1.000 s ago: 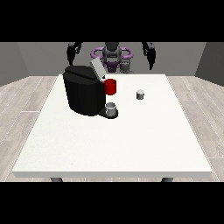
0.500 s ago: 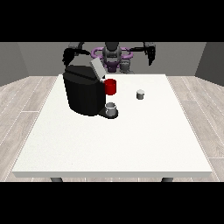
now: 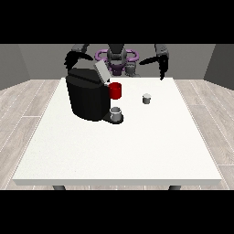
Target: Insert the coffee pod into the coffee machine and close the lid
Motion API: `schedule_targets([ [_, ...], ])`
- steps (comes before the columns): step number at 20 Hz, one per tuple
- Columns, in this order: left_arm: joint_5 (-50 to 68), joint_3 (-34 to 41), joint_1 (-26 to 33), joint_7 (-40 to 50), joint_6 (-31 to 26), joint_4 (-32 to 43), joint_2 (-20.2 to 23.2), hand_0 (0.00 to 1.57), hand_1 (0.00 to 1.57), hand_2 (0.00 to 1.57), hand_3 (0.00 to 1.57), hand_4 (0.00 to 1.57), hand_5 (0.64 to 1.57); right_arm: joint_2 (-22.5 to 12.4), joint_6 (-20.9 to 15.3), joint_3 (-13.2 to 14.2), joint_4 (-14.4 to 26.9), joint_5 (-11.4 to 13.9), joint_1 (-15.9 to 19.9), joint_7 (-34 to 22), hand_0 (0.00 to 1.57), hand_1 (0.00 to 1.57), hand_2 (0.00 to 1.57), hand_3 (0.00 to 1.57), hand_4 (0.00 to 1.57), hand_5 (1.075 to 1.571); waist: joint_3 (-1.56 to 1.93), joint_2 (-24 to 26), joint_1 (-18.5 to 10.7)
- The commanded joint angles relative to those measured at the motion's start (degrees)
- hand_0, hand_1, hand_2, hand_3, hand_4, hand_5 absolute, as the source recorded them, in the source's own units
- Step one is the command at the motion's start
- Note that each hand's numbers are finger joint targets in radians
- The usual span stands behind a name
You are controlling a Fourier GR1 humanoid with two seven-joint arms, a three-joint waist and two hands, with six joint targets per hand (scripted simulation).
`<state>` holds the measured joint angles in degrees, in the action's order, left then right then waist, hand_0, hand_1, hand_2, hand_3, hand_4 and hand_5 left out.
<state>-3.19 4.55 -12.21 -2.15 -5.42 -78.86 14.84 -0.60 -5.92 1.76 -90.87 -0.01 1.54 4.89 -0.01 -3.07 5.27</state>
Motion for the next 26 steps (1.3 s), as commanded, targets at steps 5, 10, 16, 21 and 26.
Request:
schedule_targets([
  [5, -3.74, 0.78, -7.38, 0.78, 0.5, 12.16, 1.05, 0.0, 0.0, 0.0, 0.0, 0.0, 1.571, -1.17, 0.55, -0.12, 0.26, -0.09, 4.48, -0.82, 0.0, 0.0, 0.0, 0.0, 0.28, 1.571, 0.0, -4.36, 1.96],
  [10, -5.23, 1.96, -12.35, -0.16, 1.19, 20.25, 1.8, 0.0, 0.0, 0.0, 0.0, 0.0, 1.571, 0.57, -3.5, -5.08, 0.06, 0.82, 5.44, -2.62, 0.0, 0.0, 0.0, 0.0, 0.33, 1.571, -0.01, -6.14, 2.52],
  [16, -9.35, 0.42, -14.43, -2.18, 0.09, 23.64, 4.63, 0.0, 0.0, 0.0, 0.0, 0.0, 1.571, -0.87, -0.42, 0.82, 6.54, -1.73, 7.26, 1.52, 0.0, 0.0, 0.0, 0.0, 0.37, 1.571, 0.01, -8.94, 1.98],
  [21, -12.09, 0.7, -15.76, -5.93, 0.23, 29.98, 5.83, 0.0, 0.0, 0.46, 0.0, 0.0, 1.571, -2.25, -1.33, 0.0, 6.64, 0.86, 7.96, -1.2, 0.0, 0.0, 0.0, 0.0, 0.43, 1.571, -0.01, -8.09, 2.28],
  [26, -15.33, 0.07, -20.27, -0.87, 3.7, 32.88, 4.17, 0.7, 0.7, 0.78, 0.43, 0.0, 1.571, -1.57, -2.96, 1.63, 11.13, 0.47, 13.06, -1.12, 0.0, 0.0, 0.0, 0.0, 0.41, 1.571, 0.0, -8.99, 1.7],
])
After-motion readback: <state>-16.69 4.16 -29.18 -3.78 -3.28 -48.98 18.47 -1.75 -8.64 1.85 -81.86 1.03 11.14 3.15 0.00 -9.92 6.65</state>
